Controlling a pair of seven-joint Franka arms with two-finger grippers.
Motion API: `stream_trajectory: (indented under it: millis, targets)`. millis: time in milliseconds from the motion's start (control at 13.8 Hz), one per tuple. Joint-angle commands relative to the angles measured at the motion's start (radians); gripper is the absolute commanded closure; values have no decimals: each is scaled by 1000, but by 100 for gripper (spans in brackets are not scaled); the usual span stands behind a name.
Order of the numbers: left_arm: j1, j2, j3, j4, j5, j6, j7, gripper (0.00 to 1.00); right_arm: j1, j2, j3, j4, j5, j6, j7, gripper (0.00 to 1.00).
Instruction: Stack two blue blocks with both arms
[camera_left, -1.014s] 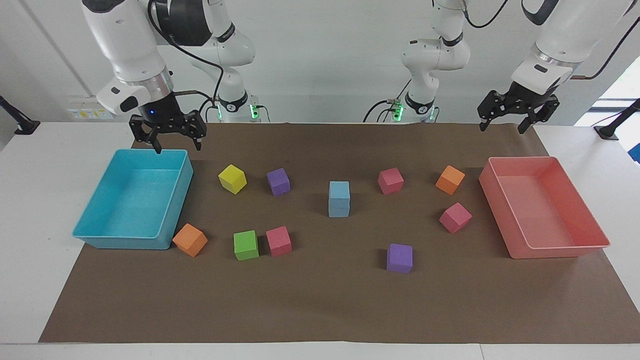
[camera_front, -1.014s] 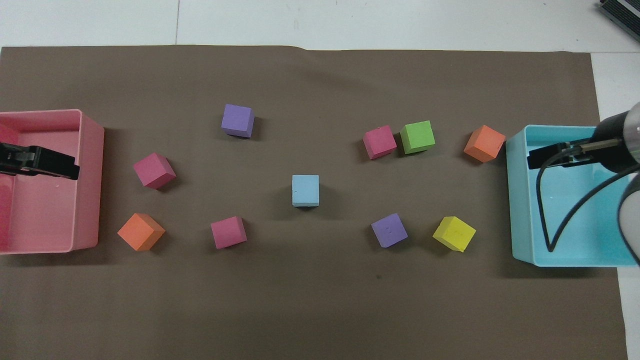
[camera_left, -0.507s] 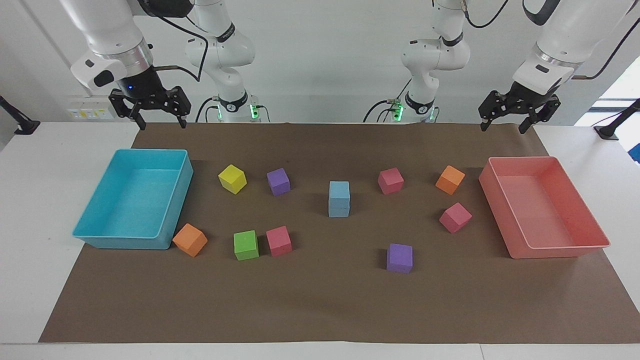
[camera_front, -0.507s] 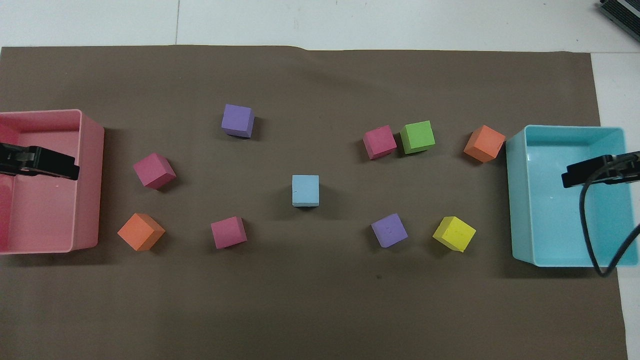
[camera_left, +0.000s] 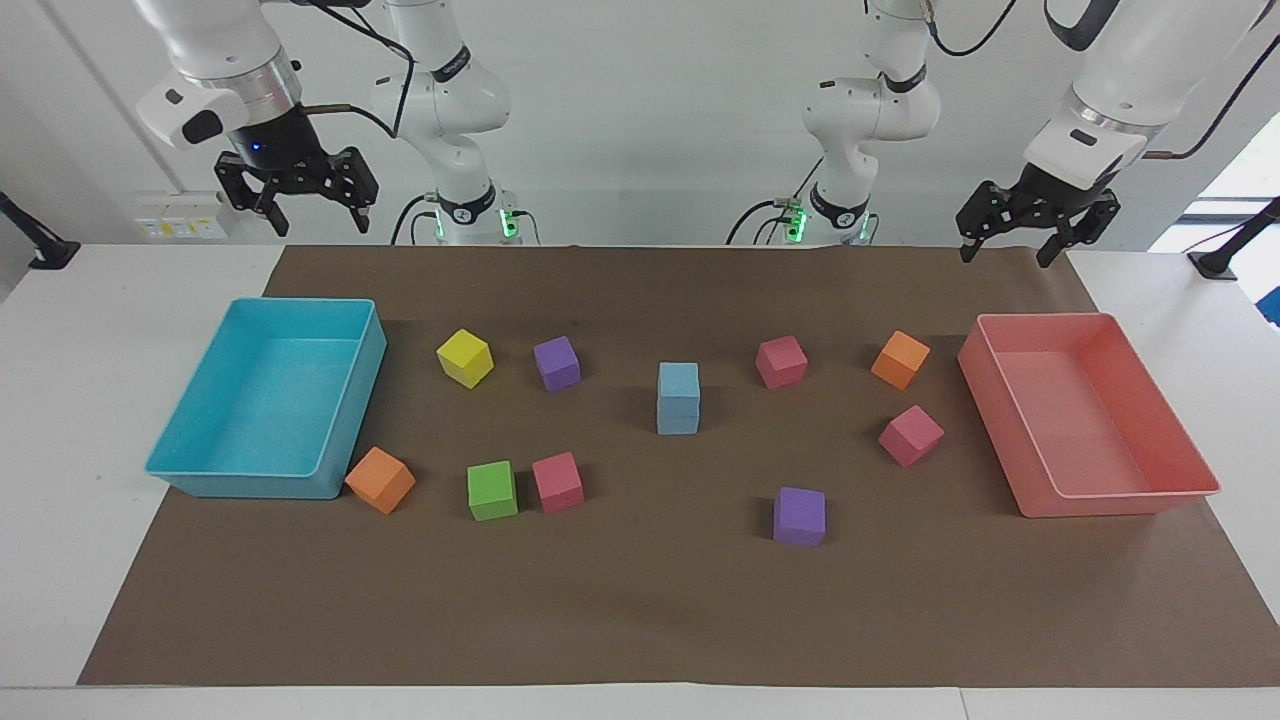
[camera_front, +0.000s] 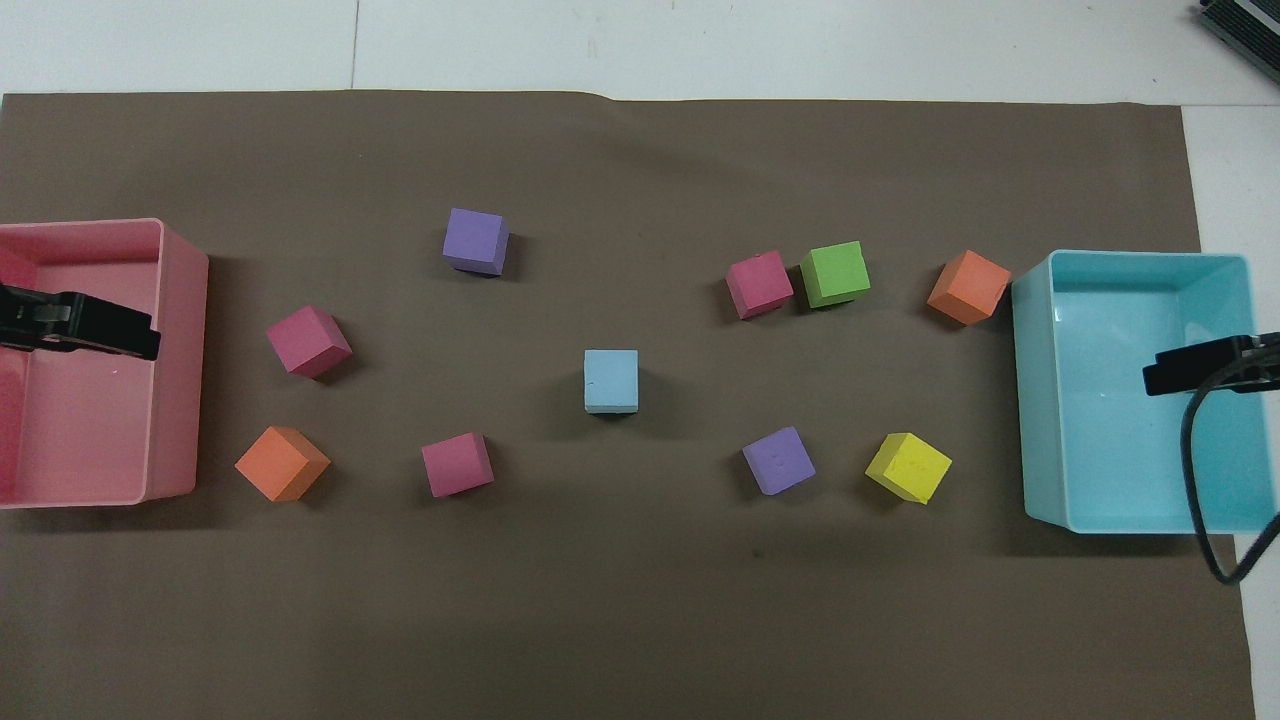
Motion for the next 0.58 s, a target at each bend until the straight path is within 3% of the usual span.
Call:
stream_trajectory:
  millis: [0, 507]
  targets:
    - [12, -21, -9, -25, 6, -3, 10, 0, -11, -23, 14, -22, -26, -19, 19, 0]
    - [7, -21, -9, -26, 1, 0, 5, 0, -7, -25, 15, -20, -23, -13, 21, 0]
